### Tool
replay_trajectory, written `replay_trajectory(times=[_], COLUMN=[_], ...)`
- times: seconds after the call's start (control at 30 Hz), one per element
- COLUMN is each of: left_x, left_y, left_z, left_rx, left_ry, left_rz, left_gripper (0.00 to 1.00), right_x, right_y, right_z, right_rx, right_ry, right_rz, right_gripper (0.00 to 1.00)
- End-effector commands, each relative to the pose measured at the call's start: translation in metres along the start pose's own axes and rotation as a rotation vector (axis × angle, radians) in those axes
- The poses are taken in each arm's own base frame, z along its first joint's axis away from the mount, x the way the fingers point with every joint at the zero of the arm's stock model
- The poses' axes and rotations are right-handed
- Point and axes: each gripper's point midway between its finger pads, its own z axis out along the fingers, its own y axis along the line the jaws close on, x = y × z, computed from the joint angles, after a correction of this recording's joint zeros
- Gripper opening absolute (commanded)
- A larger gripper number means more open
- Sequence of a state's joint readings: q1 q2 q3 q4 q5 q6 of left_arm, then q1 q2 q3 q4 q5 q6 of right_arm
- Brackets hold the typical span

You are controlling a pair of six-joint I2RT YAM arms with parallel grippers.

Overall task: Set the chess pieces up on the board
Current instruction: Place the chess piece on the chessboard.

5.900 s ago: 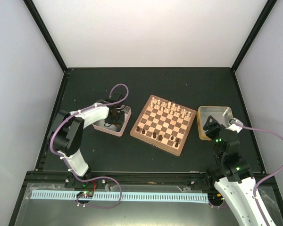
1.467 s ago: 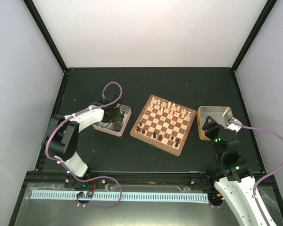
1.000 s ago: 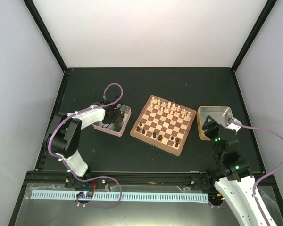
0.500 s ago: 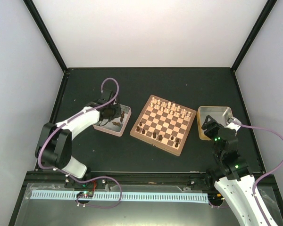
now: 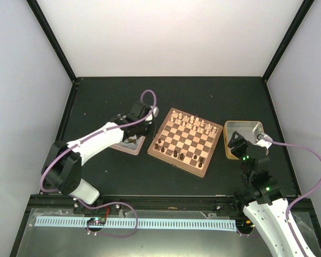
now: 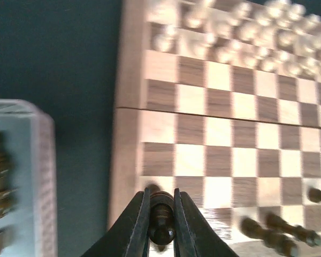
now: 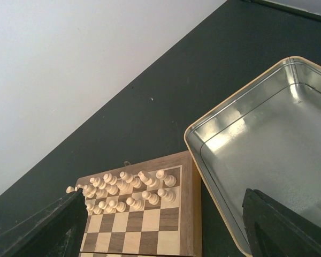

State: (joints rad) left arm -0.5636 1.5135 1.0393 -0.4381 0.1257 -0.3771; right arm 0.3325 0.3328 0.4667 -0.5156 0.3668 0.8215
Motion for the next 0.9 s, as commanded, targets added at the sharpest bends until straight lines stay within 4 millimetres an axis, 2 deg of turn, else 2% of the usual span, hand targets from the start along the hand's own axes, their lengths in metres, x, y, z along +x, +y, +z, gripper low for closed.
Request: replay_trajectory(times=[0.0, 0.1, 0.3, 0.53, 0.87], left_x=[0.002, 0.012, 0.030, 0.043, 0.046], left_y=[-0.042, -0.062, -0.070, -0.063, -0.057], left_z=[0.003, 0.010, 0.028, 0.047, 0.062], left_rx=[0.036, 0.039, -0.036, -0.112, -0.158], left_ry=[0.028, 0.066, 0.160, 0.235, 0.274], left_rz=[0.156, 0.221, 0.284, 0.288, 0.298], left_gripper=[0.13, 0.13, 0.13, 0.13, 0.14], right_x=[0.000, 0.000, 0.000, 0.002, 0.002], right_y=[0.001, 0.001, 0.000, -0.001, -0.001], right_z=[0.001, 0.000, 0.000, 0.000, 0.000], right_rx=[-0.010, -0.009, -0.006, -0.006, -0.004], right_ry=[-0.006, -0.007, -0.007, -0.004, -0.004], right_rz=[0.016, 0.017, 0.015, 0.013, 0.015], right_gripper=[0.80, 0.80, 0.80, 0.80, 0.80])
